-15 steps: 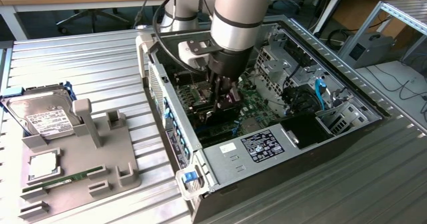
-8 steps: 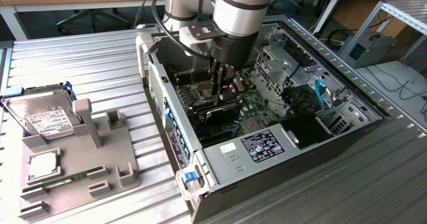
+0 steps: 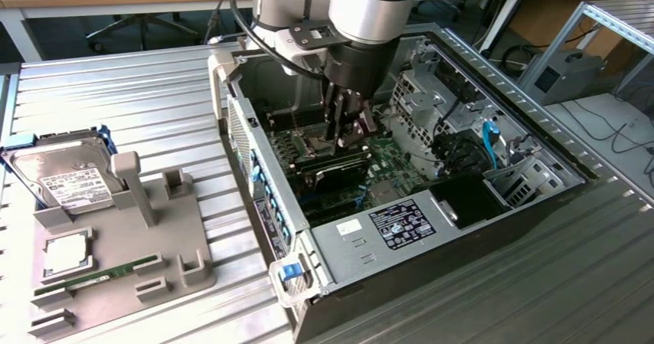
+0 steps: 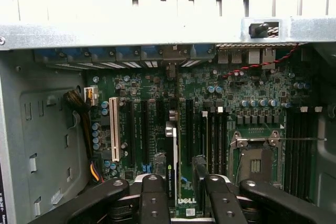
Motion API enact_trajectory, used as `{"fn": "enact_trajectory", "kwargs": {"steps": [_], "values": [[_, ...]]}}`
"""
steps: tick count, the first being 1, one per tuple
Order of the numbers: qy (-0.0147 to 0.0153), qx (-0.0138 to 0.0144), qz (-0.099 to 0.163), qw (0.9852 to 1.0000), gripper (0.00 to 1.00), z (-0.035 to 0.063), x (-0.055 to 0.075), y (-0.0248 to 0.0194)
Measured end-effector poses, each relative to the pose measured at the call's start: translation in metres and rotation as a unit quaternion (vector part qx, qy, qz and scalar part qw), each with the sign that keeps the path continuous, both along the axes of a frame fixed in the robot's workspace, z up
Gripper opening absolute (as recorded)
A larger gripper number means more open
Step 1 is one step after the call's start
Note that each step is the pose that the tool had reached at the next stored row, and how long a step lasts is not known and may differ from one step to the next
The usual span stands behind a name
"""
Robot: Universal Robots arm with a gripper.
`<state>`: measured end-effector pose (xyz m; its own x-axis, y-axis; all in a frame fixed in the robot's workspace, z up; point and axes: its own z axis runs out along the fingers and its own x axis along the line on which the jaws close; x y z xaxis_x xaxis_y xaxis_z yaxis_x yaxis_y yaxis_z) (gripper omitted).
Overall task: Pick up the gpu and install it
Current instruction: 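Press down on the gpu until it lock into place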
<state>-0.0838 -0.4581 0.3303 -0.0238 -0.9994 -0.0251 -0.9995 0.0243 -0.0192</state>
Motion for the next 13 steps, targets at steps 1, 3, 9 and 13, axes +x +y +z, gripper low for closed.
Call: {"fn": "enact_trajectory", "kwargs": {"steps": [1,3,9,13], "values": [[0.0,0.0,0.0,1.0,0.34,0.0,0.0,0.0],[0.0,0.0,0.0,1.0,0.34,0.0,0.0,0.0],[0.0,0.0,0.0,1.0,0.34,0.0,0.0,0.0],[0.0,0.0,0.0,1.0,0.13,0.0,0.0,0.0]]}}
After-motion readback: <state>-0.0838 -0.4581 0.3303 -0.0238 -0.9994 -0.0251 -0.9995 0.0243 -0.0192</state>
